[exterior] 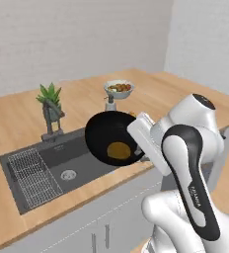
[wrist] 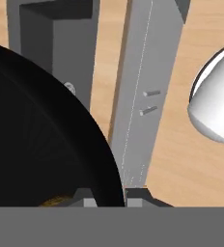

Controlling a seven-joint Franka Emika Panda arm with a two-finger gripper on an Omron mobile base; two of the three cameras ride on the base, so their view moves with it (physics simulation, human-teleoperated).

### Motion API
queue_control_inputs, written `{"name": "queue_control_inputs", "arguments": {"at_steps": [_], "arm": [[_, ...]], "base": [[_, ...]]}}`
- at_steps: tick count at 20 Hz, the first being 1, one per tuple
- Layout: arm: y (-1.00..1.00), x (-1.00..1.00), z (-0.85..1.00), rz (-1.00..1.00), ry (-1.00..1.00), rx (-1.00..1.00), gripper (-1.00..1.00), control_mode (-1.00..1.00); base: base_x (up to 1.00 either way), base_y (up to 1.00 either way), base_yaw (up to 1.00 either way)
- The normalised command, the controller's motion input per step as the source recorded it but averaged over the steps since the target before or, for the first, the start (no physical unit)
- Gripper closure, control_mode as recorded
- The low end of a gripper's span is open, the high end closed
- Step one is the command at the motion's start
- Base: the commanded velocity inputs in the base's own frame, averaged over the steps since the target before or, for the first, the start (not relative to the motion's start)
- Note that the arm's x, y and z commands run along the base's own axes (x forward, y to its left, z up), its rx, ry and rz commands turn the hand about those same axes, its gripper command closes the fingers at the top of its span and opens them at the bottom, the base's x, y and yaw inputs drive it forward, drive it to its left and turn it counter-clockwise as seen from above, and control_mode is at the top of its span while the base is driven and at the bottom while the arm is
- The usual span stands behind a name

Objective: Pick the avocado from the sink and place it in the bowl. Then pick the bowl and place it in the microwave. Then close the microwave door and press the start button.

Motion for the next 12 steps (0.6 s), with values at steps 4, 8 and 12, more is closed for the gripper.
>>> {"name": "queue_control_inputs", "arguments": {"at_steps": [4,8,12], "arm": [[0.00,0.00,0.00,0.00,0.00,0.00,1.00,1.00],[0.00,0.00,0.00,0.00,0.00,0.00,1.00,1.00],[0.00,0.00,0.00,0.00,0.00,0.00,1.00,1.00]], "base": [[-0.41,0.00,-0.89],[-0.17,0.00,-0.87],[0.00,0.00,-0.85]]}}
